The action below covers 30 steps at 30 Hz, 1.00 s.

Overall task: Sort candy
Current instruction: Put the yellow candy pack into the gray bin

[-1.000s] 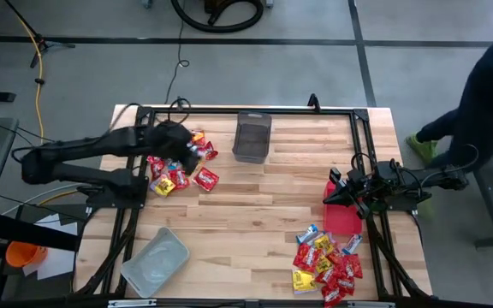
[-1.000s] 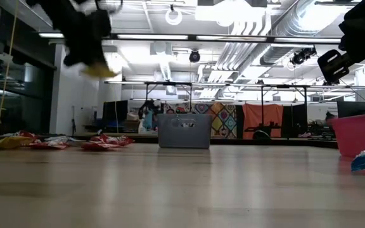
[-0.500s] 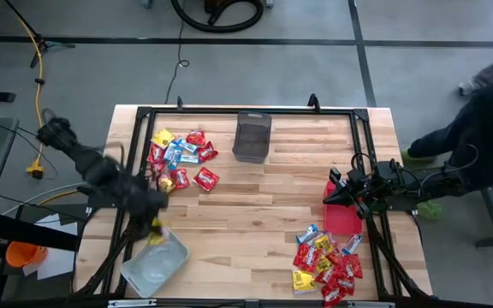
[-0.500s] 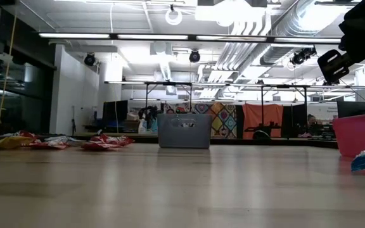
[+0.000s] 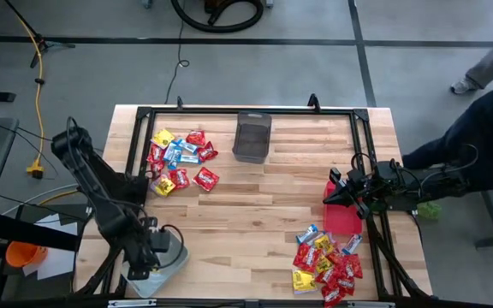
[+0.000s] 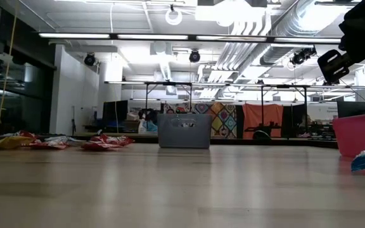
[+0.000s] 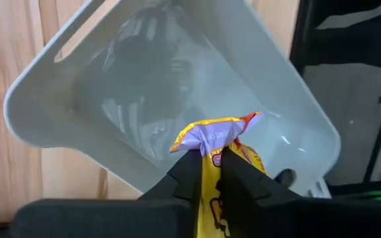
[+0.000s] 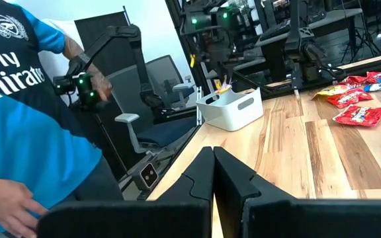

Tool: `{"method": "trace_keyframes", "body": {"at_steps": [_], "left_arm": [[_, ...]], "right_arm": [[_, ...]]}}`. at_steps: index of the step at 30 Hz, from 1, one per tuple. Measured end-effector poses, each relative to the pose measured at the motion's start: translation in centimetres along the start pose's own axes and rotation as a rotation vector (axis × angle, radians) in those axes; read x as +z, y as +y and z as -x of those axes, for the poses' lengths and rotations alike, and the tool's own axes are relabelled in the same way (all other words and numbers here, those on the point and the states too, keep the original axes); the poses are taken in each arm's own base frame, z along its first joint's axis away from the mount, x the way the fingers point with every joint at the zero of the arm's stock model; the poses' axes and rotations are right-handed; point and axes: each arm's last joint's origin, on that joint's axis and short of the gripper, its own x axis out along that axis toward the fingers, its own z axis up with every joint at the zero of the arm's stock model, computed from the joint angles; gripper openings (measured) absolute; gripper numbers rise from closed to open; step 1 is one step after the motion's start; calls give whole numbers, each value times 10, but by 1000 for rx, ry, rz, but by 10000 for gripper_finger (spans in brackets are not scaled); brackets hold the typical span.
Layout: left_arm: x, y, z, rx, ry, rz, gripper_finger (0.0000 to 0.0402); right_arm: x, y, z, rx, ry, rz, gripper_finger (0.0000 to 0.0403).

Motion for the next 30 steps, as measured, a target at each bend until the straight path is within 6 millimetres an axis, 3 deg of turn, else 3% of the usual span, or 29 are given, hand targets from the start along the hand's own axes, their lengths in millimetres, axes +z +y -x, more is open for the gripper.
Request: {"method": "trace_keyframes", "body": {"at_steps": [9, 14, 19, 26, 30], "left_arm": [[8, 4, 5, -63, 19, 63, 138], [19, 17, 30, -168, 0, 51, 182], [40, 47, 69, -176, -247, 40, 192], [68, 110, 118, 45, -655, 100, 189], [81, 133, 141, 45, -876, 223, 189]], "right_arm": [[0, 0, 0, 0, 0, 0, 0], [0, 0, 0, 0, 0, 0, 0], [0, 0, 0, 0, 0, 0, 0], [0, 0, 0, -4, -2, 64, 0], [8, -3, 1, -172, -128, 49, 0]]}}
